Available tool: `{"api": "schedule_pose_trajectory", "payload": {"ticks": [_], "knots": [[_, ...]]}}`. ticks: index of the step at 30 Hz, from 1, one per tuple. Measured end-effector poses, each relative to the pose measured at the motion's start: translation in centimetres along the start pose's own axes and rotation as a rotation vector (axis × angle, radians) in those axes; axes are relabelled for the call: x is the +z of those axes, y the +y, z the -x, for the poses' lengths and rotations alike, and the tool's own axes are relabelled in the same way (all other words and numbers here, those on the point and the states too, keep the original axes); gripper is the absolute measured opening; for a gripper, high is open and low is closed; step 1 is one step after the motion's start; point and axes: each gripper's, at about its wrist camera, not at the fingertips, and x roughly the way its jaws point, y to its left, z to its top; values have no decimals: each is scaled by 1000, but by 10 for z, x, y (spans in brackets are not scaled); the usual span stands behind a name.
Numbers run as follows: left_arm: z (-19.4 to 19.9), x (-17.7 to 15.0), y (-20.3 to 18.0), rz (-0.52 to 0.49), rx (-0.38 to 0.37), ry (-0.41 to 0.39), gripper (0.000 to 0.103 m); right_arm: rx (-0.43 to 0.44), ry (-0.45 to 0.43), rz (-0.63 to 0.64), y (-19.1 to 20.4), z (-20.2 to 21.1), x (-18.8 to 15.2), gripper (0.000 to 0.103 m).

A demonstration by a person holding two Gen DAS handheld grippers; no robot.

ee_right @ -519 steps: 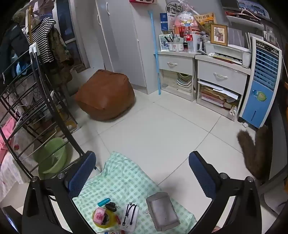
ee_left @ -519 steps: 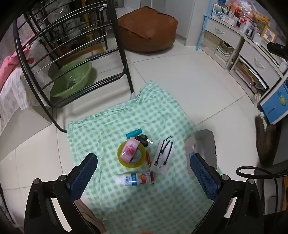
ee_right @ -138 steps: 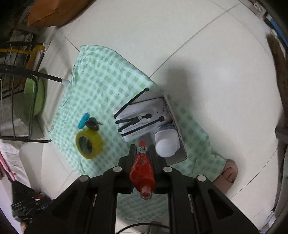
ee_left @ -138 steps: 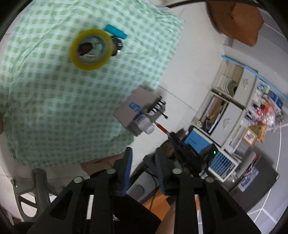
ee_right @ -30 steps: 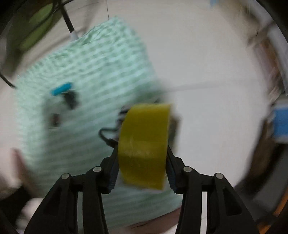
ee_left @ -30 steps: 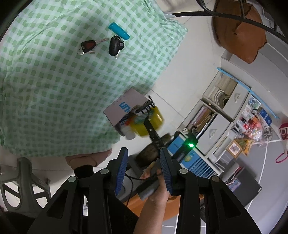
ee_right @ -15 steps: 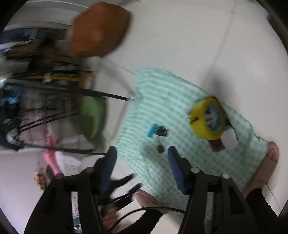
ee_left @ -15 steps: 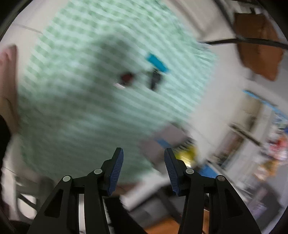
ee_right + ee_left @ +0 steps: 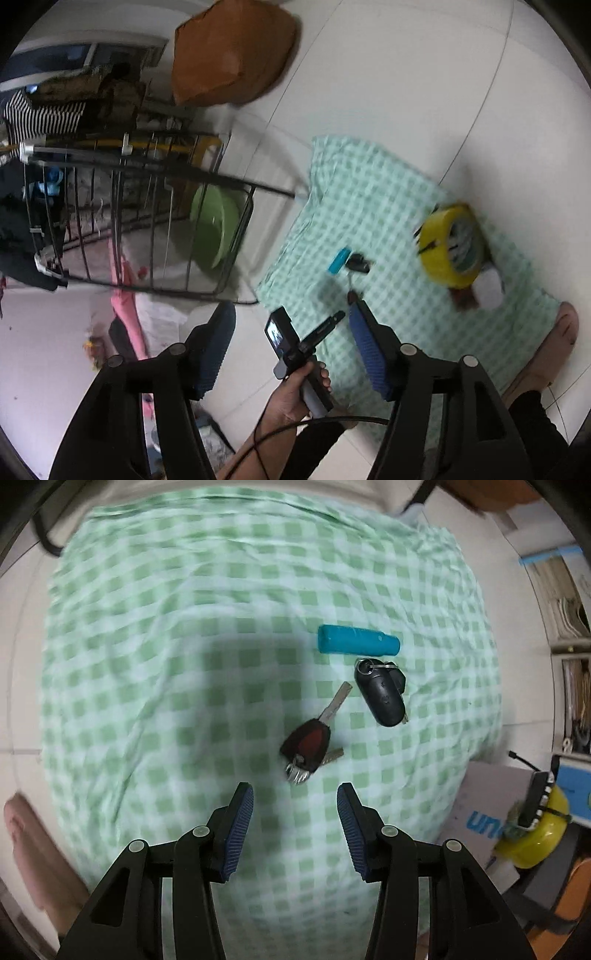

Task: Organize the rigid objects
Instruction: 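Grasp the red-handled car key with the left gripper and lift it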

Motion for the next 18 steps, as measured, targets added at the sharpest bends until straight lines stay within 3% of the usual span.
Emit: {"api": "schedule_pose_trajectory", "payload": {"ticks": [2,6,10,11,14,18], "knots": [[-13,-1,-4,-28,-5,18,45,-2,-16,-34,-10,6,3,67],[-31,-3,-14,-100,65,16,45,0,-1,-76,-23,6,7,67],[-44,2,-25,-104,66,28,45,14,3,-135,-37,6,7,67],[-49,4,-27,-101,79,45,43,17,6,-146,-39,6,7,67],[-66,12,-31,-103,180,60,18,16,10,-156,-41,6,7,67],[-70,15,-29,-114,195,94,8,18,7,-154,-39,7,8,67]]}}
